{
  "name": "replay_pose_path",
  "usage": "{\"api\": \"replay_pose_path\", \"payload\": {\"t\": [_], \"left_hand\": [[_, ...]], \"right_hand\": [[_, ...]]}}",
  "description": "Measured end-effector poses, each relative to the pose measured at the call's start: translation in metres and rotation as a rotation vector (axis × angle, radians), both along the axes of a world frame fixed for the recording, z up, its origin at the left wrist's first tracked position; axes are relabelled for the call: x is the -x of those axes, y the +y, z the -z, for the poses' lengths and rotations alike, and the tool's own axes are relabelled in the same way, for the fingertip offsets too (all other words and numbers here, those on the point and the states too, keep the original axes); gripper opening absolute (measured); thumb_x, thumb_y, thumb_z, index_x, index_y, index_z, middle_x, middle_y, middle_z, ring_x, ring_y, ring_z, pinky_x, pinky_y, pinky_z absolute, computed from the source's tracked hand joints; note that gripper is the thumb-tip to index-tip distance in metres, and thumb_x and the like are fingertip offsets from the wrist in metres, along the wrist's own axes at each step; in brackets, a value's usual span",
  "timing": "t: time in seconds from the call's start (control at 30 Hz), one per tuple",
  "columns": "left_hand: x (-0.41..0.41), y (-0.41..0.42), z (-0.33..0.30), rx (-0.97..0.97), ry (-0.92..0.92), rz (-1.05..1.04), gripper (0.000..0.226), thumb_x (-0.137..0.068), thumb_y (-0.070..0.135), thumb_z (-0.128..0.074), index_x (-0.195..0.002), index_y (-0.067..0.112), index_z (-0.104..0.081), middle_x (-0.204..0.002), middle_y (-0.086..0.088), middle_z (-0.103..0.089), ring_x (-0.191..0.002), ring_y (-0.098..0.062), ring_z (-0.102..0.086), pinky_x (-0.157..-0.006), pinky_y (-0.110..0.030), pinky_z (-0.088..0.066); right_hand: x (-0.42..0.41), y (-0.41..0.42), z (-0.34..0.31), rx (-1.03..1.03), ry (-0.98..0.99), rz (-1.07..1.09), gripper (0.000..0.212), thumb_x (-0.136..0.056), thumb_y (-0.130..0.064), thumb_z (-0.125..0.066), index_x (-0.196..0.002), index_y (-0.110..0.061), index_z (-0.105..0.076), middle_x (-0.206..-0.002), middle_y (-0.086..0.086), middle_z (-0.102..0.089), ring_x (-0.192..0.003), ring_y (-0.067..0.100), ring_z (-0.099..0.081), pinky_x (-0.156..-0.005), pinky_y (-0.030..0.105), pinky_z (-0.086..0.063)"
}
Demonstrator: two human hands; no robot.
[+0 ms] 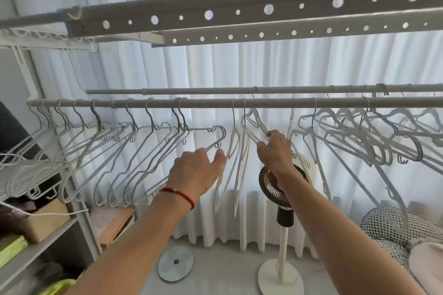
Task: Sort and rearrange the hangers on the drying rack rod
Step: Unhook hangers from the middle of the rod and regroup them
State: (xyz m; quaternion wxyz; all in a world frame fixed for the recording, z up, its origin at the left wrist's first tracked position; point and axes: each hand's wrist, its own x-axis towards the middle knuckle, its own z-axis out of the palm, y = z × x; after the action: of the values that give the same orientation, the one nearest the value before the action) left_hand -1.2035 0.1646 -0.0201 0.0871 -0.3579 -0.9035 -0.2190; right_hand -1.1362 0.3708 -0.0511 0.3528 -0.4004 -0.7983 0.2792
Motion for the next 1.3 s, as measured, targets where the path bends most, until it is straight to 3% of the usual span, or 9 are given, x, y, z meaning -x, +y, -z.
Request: {"api": "replay_pose_path", "payload": {"t": [0.1, 0.2, 0.53, 0.67, 0.77, 0.9, 1.07, 1.17, 1.3], "left_hand": [[0.002, 0.015, -0.008, -0.029, 0.145, 0.097, 0.053, -0.097, 0.056, -0.042, -0.128, 0.015, -0.056, -0.121, -0.010, -0.063, -0.111, -0.033, -0.058, -0.089, -0.042, -0.051], [0.006, 0.031, -0.010, -0.035, 0.167, 0.180, 0.058, -0.095, 0.055, -0.048, -0.136, 0.013, -0.049, -0.129, -0.010, -0.059, -0.119, -0.032, -0.055, -0.091, -0.045, -0.050], [0.028, 0.089, 0.011, -0.089, -0.372, 0.217, 0.080, -0.090, 0.054, -0.060, -0.152, 0.013, -0.030, -0.149, -0.011, -0.047, -0.132, -0.031, -0.050, -0.105, -0.046, -0.046], [0.031, 0.105, 0.013, -0.188, -0.720, 0.188, 0.082, -0.083, 0.053, -0.067, -0.149, 0.018, -0.033, -0.142, -0.009, -0.050, -0.121, -0.030, -0.055, -0.093, -0.052, -0.056], [0.038, 0.113, 0.015, -0.209, -0.896, 0.177, 0.073, -0.082, 0.045, -0.072, -0.143, 0.019, -0.041, -0.125, -0.008, -0.056, -0.105, -0.031, -0.060, -0.082, -0.054, -0.061], [0.046, 0.120, 0.017, -0.186, -0.898, 0.190, 0.079, -0.085, 0.048, -0.071, -0.150, 0.027, -0.031, -0.138, -0.013, -0.056, -0.112, -0.034, -0.064, -0.083, -0.052, -0.061], [0.045, 0.126, 0.022, -0.262, -1.021, 0.197, 0.077, -0.080, 0.055, -0.075, -0.143, 0.025, -0.042, -0.140, -0.011, -0.051, -0.117, -0.035, -0.060, -0.085, -0.057, -0.059], [0.041, 0.129, 0.022, -0.300, -1.116, 0.189, 0.075, -0.079, 0.054, -0.078, -0.141, 0.024, -0.047, -0.140, -0.011, -0.047, -0.122, -0.039, -0.055, -0.087, -0.062, -0.057], [0.038, 0.127, 0.026, -0.312, -1.174, 0.179, 0.059, -0.082, 0.051, -0.077, -0.129, 0.025, -0.054, -0.137, -0.012, -0.047, -0.124, -0.041, -0.055, -0.089, -0.062, -0.056]], "right_hand": [[0.012, 0.011, -0.002, -0.058, -0.085, 0.025, 0.046, -0.097, -0.018, -0.054, -0.140, -0.005, -0.050, -0.137, 0.015, -0.059, -0.128, 0.035, -0.050, -0.105, 0.047, -0.043], [0.020, 0.019, -0.002, -0.102, -0.085, 0.008, 0.048, -0.097, -0.011, -0.056, -0.144, -0.006, -0.048, -0.140, 0.015, -0.058, -0.126, 0.034, -0.055, -0.105, 0.045, -0.045], [0.045, 0.071, 0.009, 0.157, -0.210, 0.026, 0.057, -0.102, -0.028, -0.051, -0.146, 0.003, -0.033, -0.142, 0.025, -0.051, -0.127, 0.042, -0.054, -0.105, 0.046, -0.044], [0.051, 0.097, 0.011, 0.479, -0.136, 0.005, 0.053, -0.096, -0.031, -0.058, -0.137, 0.001, -0.049, -0.108, 0.020, -0.056, -0.087, 0.032, -0.066, -0.090, 0.044, -0.058], [0.057, 0.117, 0.012, 0.808, -0.005, -0.122, 0.063, -0.089, -0.042, -0.060, -0.139, -0.007, -0.044, -0.096, 0.020, -0.057, -0.089, 0.032, -0.070, -0.078, 0.039, -0.060], [0.061, 0.128, 0.011, 0.898, 0.064, -0.256, 0.075, -0.087, -0.059, -0.056, -0.145, -0.015, -0.036, -0.100, 0.016, -0.059, -0.066, 0.019, -0.052, -0.052, 0.026, -0.045], [0.061, 0.133, 0.020, 0.921, 0.149, -0.341, 0.081, -0.088, -0.068, -0.054, -0.144, -0.011, -0.040, -0.105, 0.016, -0.056, -0.066, 0.023, -0.063, -0.051, 0.028, -0.050], [0.056, 0.133, 0.022, 1.098, 0.247, -0.400, 0.091, -0.079, -0.067, -0.069, -0.136, 0.001, -0.049, -0.114, 0.018, -0.057, -0.065, 0.026, -0.072, -0.049, 0.029, -0.056], [0.052, 0.128, 0.023, 1.152, 0.389, -0.410, 0.088, -0.078, -0.060, -0.077, -0.140, -0.005, -0.049, -0.120, 0.021, -0.055, -0.075, 0.030, -0.073, -0.051, 0.030, -0.060]]}}
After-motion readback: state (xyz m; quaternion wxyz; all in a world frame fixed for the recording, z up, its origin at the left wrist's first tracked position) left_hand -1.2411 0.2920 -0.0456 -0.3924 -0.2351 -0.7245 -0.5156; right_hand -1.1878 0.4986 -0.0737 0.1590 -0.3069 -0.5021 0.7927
